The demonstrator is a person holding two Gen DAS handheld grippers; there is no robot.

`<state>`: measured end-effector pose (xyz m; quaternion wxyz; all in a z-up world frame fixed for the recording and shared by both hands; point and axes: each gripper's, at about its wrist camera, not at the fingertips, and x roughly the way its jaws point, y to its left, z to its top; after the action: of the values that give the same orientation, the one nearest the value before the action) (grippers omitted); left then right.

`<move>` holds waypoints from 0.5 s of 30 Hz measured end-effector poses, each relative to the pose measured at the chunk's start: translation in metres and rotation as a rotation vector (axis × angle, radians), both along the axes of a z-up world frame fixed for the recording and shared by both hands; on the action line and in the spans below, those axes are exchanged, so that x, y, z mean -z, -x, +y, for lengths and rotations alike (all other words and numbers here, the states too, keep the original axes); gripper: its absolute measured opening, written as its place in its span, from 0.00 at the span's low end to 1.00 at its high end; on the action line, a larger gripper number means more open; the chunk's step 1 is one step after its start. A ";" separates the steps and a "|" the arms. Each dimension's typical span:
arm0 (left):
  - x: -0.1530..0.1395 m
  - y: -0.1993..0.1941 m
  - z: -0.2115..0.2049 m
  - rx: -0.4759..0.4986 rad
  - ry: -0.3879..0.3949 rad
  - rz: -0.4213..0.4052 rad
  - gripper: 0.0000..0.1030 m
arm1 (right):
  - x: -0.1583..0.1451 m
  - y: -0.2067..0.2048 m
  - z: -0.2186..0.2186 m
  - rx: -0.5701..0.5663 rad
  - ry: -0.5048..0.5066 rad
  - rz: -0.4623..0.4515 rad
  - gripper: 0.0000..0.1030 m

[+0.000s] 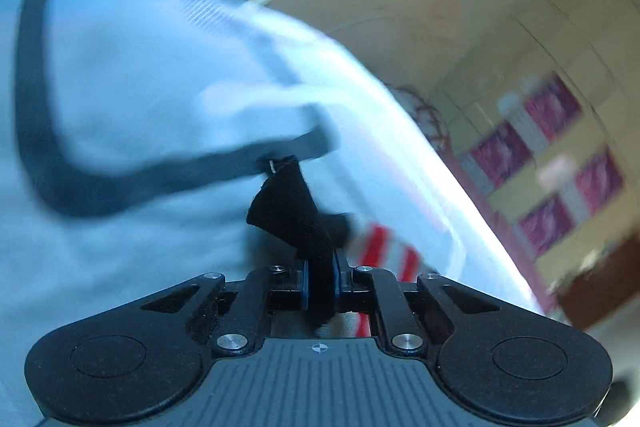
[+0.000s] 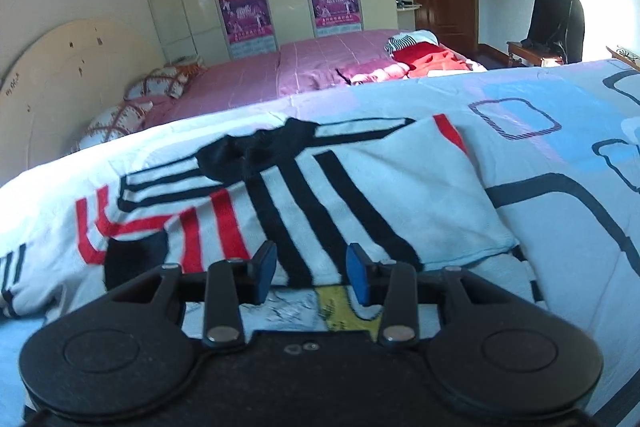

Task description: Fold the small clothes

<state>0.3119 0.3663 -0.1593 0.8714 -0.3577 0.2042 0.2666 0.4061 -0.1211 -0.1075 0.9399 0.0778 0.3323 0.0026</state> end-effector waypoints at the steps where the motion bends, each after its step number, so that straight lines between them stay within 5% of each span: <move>1: -0.015 -0.007 -0.013 0.046 -0.066 -0.013 0.10 | 0.000 0.001 0.001 -0.003 0.004 -0.003 0.37; 7: -0.068 -0.079 -0.145 0.384 -0.270 -0.097 0.10 | 0.002 0.009 -0.014 0.037 -0.012 0.002 0.37; 15: -0.049 -0.156 -0.333 0.704 -0.376 0.005 0.10 | -0.003 0.014 -0.064 0.128 -0.051 -0.009 0.37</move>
<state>0.4683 0.0335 -0.1103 0.9593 -0.0993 0.2640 -0.0146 0.3926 -0.1851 -0.1043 0.9373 0.1227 0.3224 -0.0490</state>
